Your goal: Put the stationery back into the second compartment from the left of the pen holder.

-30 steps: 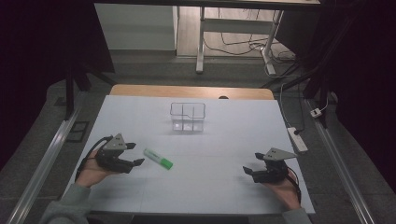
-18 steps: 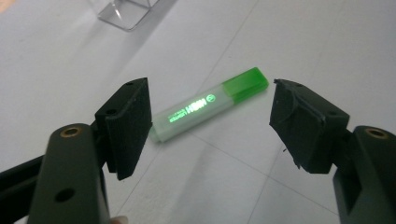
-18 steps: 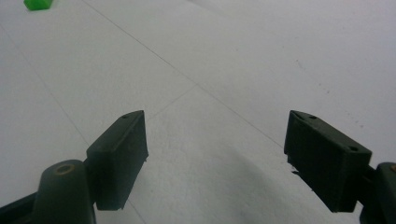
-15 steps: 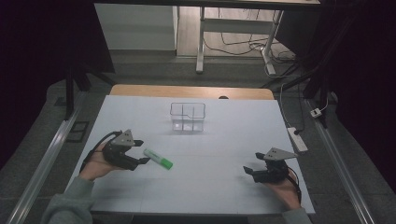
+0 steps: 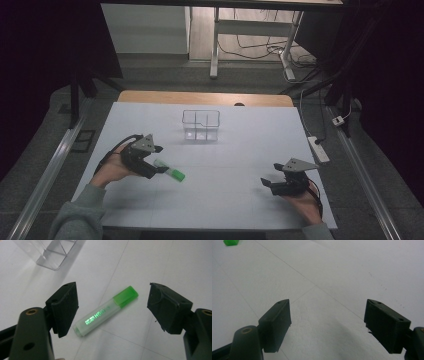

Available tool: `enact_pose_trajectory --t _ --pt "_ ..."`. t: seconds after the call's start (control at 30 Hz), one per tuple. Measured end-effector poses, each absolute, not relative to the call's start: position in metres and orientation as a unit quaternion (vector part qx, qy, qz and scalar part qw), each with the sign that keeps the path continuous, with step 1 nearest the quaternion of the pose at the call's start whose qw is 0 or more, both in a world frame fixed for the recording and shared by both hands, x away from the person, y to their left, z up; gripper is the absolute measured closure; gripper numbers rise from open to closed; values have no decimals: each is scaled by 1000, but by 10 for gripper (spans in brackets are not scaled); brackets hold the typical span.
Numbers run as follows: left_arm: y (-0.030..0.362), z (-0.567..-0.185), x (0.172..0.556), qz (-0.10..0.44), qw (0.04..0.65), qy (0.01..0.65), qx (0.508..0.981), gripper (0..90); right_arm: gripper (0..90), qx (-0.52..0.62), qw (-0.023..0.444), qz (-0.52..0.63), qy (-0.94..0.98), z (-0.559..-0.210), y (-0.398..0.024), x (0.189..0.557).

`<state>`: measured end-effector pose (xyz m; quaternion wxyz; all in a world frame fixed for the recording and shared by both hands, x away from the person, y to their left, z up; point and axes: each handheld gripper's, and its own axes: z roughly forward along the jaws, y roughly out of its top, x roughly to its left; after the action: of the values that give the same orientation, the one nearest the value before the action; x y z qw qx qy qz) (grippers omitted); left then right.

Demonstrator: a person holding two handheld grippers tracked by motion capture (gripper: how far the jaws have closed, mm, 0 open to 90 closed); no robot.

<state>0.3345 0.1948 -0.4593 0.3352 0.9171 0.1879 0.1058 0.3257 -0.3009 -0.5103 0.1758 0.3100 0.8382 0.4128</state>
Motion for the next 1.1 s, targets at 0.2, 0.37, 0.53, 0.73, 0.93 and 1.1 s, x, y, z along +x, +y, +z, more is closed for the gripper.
enact_pose_trajectory --t 0.2,0.37,0.53,0.73,0.93,1.1 --pt "189 -462 343 98 323 164 927 250 212 311 176 414 837 -510 -301 326" --pt "183 -467 349 83 309 142 937 261 211 310 175 411 839 -511 -301 325" --pt "176 -472 355 66 293 116 947 257 211 312 174 413 838 -512 -301 325" --pt "168 -477 361 48 279 87 955 267 210 311 175 411 839 -512 -301 325" --pt "157 -482 362 36 253 62 965 287 211 309 174 407 842 -512 -301 325" --pt "151 -484 365 31 239 47 969 299 207 310 175 406 842 -513 -301 325"
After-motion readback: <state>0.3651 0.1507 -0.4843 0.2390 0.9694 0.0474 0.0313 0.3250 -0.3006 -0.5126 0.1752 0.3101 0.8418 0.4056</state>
